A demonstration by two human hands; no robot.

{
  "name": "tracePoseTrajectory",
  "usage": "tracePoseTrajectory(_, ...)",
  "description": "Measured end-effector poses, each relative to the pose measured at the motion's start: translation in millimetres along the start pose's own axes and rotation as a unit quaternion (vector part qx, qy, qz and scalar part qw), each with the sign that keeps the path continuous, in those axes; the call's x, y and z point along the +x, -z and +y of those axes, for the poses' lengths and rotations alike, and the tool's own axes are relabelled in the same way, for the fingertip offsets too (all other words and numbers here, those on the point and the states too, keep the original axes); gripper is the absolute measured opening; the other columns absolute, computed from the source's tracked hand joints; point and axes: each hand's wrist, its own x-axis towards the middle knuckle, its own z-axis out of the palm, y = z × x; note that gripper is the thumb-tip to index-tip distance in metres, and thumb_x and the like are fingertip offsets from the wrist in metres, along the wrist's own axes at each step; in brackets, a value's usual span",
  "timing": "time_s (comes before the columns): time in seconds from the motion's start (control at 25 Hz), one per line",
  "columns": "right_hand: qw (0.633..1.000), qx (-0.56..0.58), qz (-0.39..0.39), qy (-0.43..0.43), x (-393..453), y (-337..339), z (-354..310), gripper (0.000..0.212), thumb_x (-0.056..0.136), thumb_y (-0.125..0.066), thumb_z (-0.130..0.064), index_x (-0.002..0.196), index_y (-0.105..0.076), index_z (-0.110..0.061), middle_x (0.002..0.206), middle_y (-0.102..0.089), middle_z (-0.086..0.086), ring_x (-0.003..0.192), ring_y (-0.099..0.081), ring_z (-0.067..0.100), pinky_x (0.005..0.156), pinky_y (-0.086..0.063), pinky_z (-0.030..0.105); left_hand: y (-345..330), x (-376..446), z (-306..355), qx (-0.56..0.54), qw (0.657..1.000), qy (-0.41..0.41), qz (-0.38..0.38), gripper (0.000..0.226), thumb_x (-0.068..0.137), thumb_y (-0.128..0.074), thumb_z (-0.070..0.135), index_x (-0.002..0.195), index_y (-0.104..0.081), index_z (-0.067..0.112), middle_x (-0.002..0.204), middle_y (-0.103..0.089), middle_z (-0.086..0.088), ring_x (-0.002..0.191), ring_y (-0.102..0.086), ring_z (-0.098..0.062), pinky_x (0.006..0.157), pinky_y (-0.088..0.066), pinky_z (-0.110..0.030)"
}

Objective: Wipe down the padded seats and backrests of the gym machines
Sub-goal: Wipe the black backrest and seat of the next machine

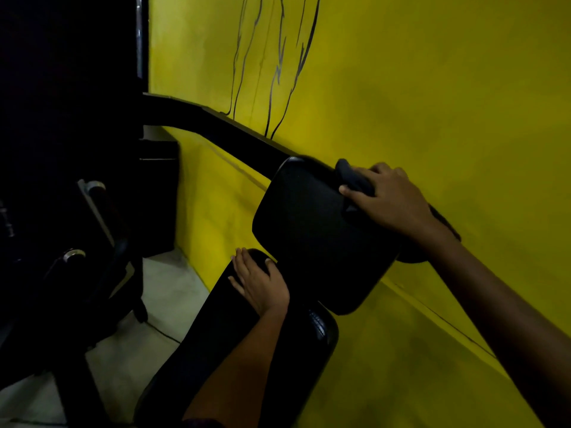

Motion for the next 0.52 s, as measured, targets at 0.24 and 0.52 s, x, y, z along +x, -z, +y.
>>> tracePoseTrajectory(0.24, 0.957, -0.202, 0.173, 0.116, -67, -20, 7, 0.067, 0.077, -0.037, -0.055, 0.135, -0.052, -0.026, 0.129, -0.053, 0.016, 0.100, -0.042, 0.038, 0.077, -0.040, 0.043, 0, -3, -1, -0.007, 1.000, -0.006, -0.005, 0.056, 0.097, -0.049, 0.022, 0.148, -0.029, 0.009, 0.156, -0.022, -0.003, 0.146, -0.011, -0.015, 0.118, 0.001, -0.041)
tracePoseTrajectory(0.52, 0.944, -0.285, 0.108, 0.124, -5, -32, -52, 0.068, 0.080, -0.056, -0.057, 0.139, -0.046, -0.024, 0.131, -0.049, 0.014, 0.117, -0.040, 0.038, 0.088, -0.034, 0.048, 3, 2, -1, 0.016, 1.000, -0.011, -0.011, 0.051, 0.096, -0.049, 0.023, 0.144, -0.035, 0.011, 0.156, -0.023, -0.003, 0.146, -0.010, -0.017, 0.117, 0.001, -0.044)
